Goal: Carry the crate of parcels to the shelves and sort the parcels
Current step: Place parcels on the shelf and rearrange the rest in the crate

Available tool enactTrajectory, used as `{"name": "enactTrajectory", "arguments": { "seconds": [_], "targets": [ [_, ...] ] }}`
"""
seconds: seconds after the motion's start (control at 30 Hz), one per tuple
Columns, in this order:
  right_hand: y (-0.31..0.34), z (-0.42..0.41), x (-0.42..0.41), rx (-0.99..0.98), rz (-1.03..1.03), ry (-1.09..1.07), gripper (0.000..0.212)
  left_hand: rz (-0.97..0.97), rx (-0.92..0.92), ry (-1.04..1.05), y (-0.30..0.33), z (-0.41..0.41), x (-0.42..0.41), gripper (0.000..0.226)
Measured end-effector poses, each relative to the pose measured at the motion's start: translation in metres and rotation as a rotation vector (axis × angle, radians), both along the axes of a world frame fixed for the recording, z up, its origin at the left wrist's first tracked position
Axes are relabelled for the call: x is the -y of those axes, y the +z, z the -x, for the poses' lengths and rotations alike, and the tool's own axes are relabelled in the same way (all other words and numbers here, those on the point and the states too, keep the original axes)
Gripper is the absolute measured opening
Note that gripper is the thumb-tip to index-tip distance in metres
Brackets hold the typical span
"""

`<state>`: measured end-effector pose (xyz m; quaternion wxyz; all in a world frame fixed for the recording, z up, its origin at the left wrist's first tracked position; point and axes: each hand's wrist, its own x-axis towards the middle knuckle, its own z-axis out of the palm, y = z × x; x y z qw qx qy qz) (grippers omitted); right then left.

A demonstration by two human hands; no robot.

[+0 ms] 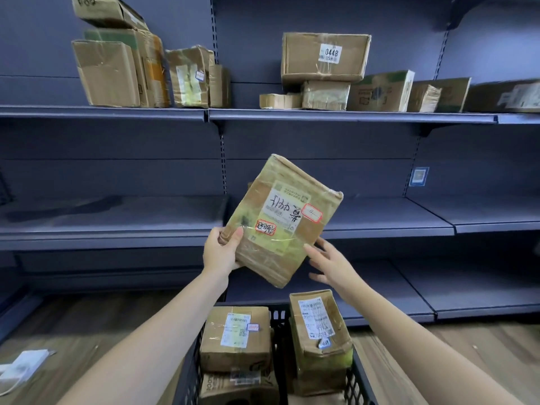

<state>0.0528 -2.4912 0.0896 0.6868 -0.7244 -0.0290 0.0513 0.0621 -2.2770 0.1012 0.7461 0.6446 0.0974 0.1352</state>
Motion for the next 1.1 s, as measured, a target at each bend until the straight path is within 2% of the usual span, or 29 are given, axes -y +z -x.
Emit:
{"name": "enactTrajectory", "arguments": {
  "seconds": [0.1,0.17,0.2,0.3,0.37,0.4,0.47,0.53,0.67,0.8,0.9,0.97,1.03,1.1],
  "targets": [
    [-0.004,0.002,-0.015,0.022,-0.046,-0.015,0.029,0.024,-0.021,-0.031,-0.004,0.006,0.01,0.019],
    [-0.007,-0.002,-0.019,0.047,-0.051,-0.085,0.03,0.019,-0.041,-0.03,-0.004,0.008,0.012,0.018],
    [-0.007,-0.003,-0.018,0.077,-0.035,-0.122,0.04,0.012,-0.048,-0.029,-0.003,0.009,0.01,0.016],
    [-0.002,-0.004,-0.004,0.287,0.069,-0.325,0.094,-0.159,-0.016,-0.057,0.0,0.006,-0.007,0.009],
    [0.008,-0.004,0.009,0.407,0.33,-0.416,0.114,-0.434,0.029,-0.085,0.006,-0.001,-0.023,0.011],
    [0.011,-0.005,0.014,0.474,0.49,-0.39,0.116,-0.583,0.054,-0.102,0.009,-0.004,-0.029,0.01],
    [0.016,-0.008,0.016,0.532,0.667,-0.213,0.108,-0.851,0.104,-0.15,0.018,-0.01,-0.034,0.01],
    [0.014,-0.009,0.012,0.497,0.666,-0.044,0.087,-1.049,0.131,-0.185,0.024,-0.015,-0.034,0.01],
    [0.004,-0.018,0.014,0.417,0.527,-0.088,0.045,-1.206,0.12,-0.205,0.027,-0.019,-0.032,0.021],
    [-0.016,-0.021,0.014,0.351,0.472,-0.169,0.031,-1.21,0.139,-0.197,0.032,-0.024,-0.027,0.031],
    [-0.034,-0.017,0.01,0.316,0.391,-0.284,0.022,-1.046,0.19,-0.18,0.032,-0.028,-0.021,0.054],
    [-0.039,-0.013,0.008,0.266,0.244,-0.351,0.012,-0.957,0.167,-0.109,0.027,-0.028,-0.016,0.074],
    [-0.036,-0.01,0.004,0.198,0.053,-0.378,0.013,-0.882,0.085,-0.055,0.016,-0.021,-0.011,0.092],
    [-0.032,-0.008,-0.001,0.137,-0.071,-0.379,0.014,-0.712,0.034,-0.168,0.005,-0.011,-0.003,0.106]
  ]
}}
